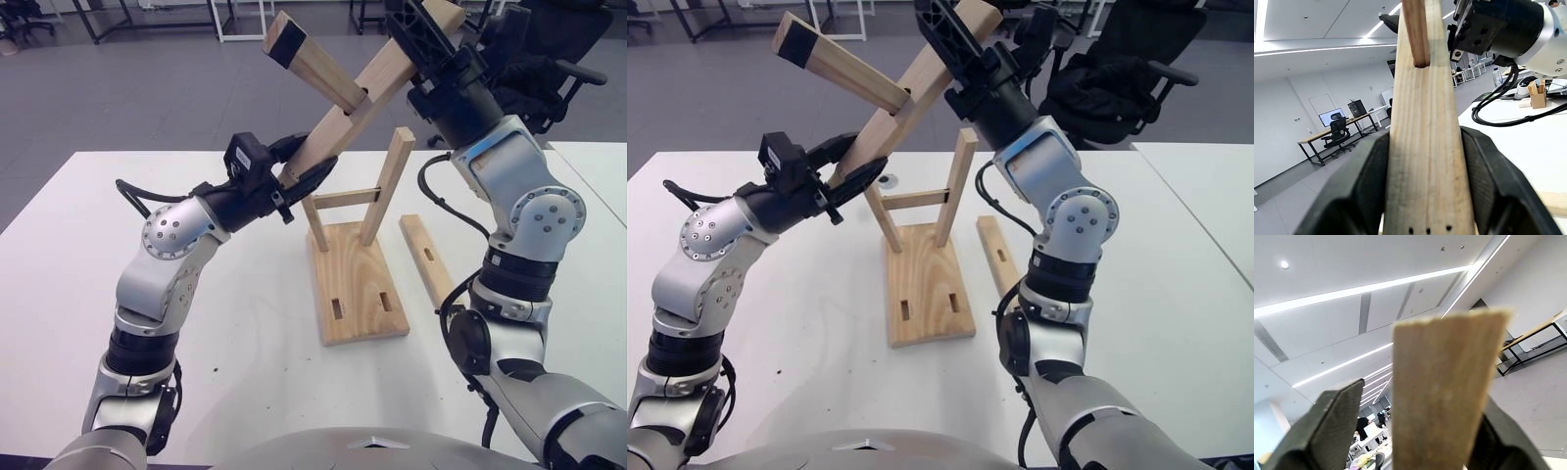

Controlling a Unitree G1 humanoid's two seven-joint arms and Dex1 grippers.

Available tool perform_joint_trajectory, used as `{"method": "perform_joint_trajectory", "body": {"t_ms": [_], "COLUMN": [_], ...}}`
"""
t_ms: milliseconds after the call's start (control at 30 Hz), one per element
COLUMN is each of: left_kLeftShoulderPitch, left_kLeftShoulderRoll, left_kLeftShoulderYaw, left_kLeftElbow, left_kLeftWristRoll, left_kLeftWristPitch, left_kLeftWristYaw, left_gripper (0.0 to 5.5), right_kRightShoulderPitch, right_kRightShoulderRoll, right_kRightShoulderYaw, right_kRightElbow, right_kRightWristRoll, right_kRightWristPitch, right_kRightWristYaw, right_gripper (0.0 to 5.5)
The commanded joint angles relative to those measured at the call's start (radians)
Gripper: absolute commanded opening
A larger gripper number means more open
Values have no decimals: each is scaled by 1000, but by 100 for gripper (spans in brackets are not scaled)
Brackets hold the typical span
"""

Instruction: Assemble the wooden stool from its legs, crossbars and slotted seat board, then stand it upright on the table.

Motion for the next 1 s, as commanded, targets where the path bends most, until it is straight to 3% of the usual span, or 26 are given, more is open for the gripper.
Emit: {"method": "perform_joint_trajectory", "body": {"t_ms": [33, 233, 267, 367, 533, 633, 767, 1000], "left_kLeftShoulderPitch": [29, 48, 57, 131, 409, 504, 514, 510], "left_kLeftShoulderRoll": [15, 17, 16, 24, 128, 76, -38, -87], "left_kLeftShoulderYaw": [-33, -47, -51, -73, -12, 29, 86, 106], "left_kLeftElbow": [-39, -38, -40, -49, -27, 7, 34, 43], "left_kLeftWristRoll": [32, 45, 45, 51, 99, 137, 122, 129], "left_kLeftWristPitch": [5, 5, 9, 10, -66, -123, -149, -150], "left_kLeftWristYaw": [-10, -22, -25, -45, -118, -36, 93, 137], "left_gripper": [204, 204, 204, 276, 362, 410, 413, 413], "right_kRightShoulderPitch": [88, 147, 157, 265, 614, 782, 829, 909], "right_kRightShoulderRoll": [-16, -64, -70, -97, -158, -227, -290, -314], "right_kRightShoulderYaw": [-11, -3, -4, -26, -104, -107, -107, -48], "right_kRightElbow": [-64, -103, -107, -146, -311, -360, -333, -339], "right_kRightWristRoll": [72, 128, 133, 124, 186, 169, 92, -128], "right_kRightWristPitch": [13, 0, -3, -15, -22, 5, -16, -53], "right_kRightWristYaw": [-86, -142, -151, -199, -288, -240, -172, -97], "right_gripper": [222, 111, 110, 103, 103, 103, 103, 103]}}
